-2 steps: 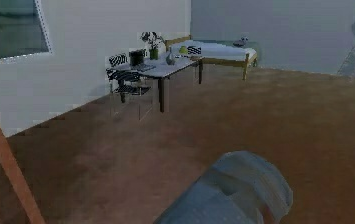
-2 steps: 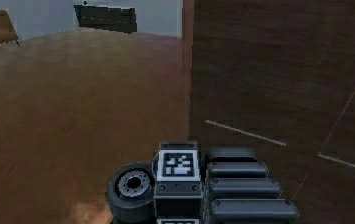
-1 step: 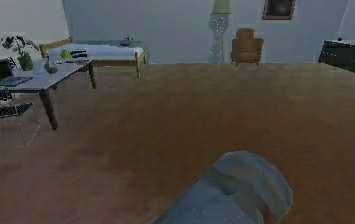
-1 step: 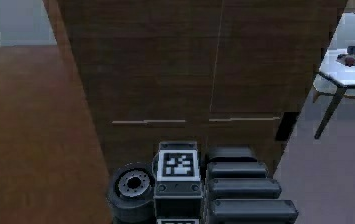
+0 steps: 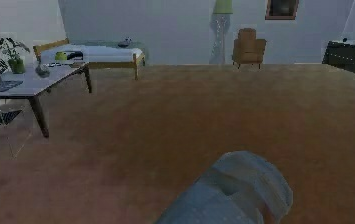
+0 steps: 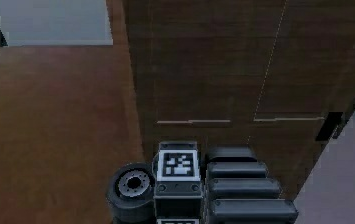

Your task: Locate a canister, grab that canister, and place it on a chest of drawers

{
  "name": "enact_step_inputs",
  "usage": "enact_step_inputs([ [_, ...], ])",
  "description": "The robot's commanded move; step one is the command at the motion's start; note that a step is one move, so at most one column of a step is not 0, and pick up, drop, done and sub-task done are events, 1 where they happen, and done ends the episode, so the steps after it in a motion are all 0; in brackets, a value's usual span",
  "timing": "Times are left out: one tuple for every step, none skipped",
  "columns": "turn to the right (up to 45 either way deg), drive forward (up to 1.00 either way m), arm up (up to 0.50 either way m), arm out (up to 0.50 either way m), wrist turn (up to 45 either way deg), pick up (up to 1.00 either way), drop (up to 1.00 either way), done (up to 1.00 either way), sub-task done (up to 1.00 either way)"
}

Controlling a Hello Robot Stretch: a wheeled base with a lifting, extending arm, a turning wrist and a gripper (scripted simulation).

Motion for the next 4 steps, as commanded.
enact_step_inputs([
  [15.0, 0.00, 0.00, 0.00, 0.0, 0.00, 0.00, 0.00, 0.00],
  [0.0, 0.35, 0.00, 0.00, 0.0, 0.00, 0.00, 0.00, 0.00],
  [24.0, 0.00, 0.00, 0.00, 0.0, 0.00, 0.00, 0.00, 0.00],
  [0.0, 1.00, 0.00, 0.00, 0.0, 0.00, 0.00, 0.00, 0.00],
])
